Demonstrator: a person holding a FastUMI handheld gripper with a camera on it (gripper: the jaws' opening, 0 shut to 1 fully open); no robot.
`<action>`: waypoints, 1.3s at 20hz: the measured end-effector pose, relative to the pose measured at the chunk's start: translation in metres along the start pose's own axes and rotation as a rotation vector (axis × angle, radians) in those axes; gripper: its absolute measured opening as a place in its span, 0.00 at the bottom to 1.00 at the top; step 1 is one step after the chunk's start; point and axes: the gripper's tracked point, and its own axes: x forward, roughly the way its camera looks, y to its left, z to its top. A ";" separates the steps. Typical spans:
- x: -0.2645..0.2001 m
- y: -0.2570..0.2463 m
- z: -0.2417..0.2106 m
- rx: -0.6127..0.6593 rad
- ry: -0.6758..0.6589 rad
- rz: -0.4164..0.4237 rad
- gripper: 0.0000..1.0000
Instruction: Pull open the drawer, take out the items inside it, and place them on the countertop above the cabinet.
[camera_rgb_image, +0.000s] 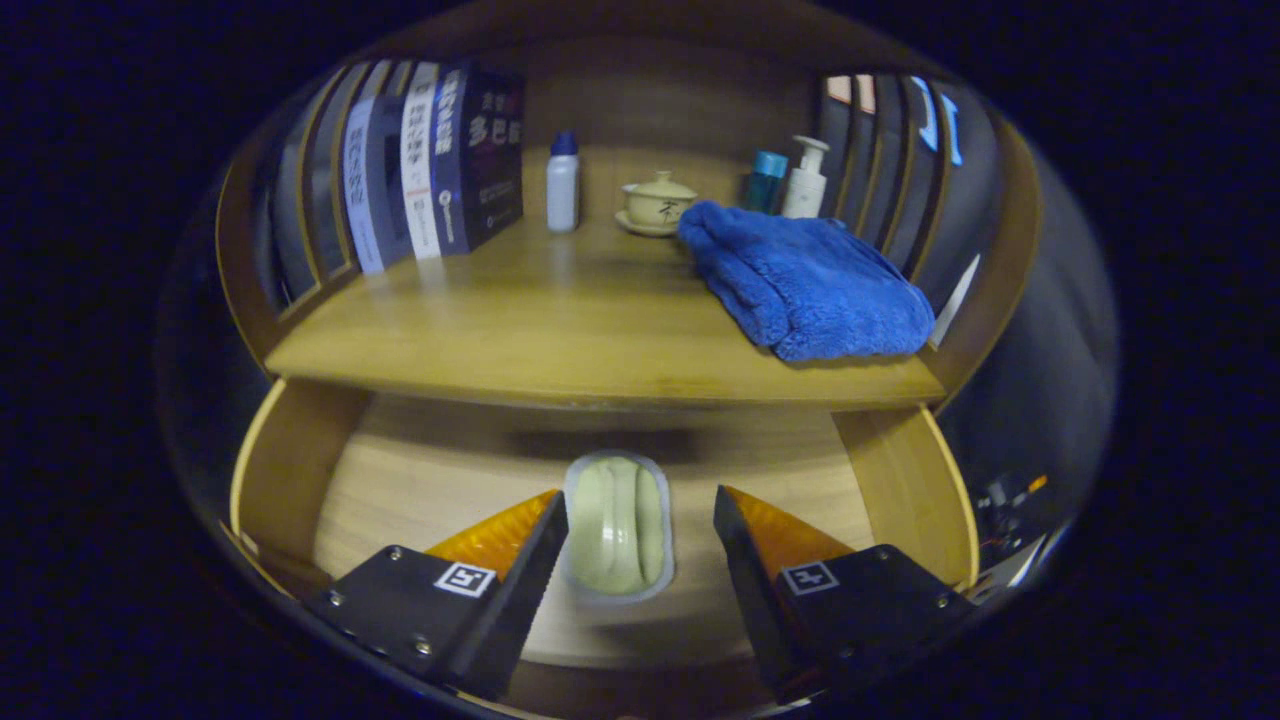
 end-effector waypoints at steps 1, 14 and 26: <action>0.004 0.002 -0.006 -0.001 0.036 0.021 0.78; 0.019 0.003 -0.010 0.117 0.093 0.105 0.13; -0.074 0.016 0.015 0.151 -0.066 0.236 0.10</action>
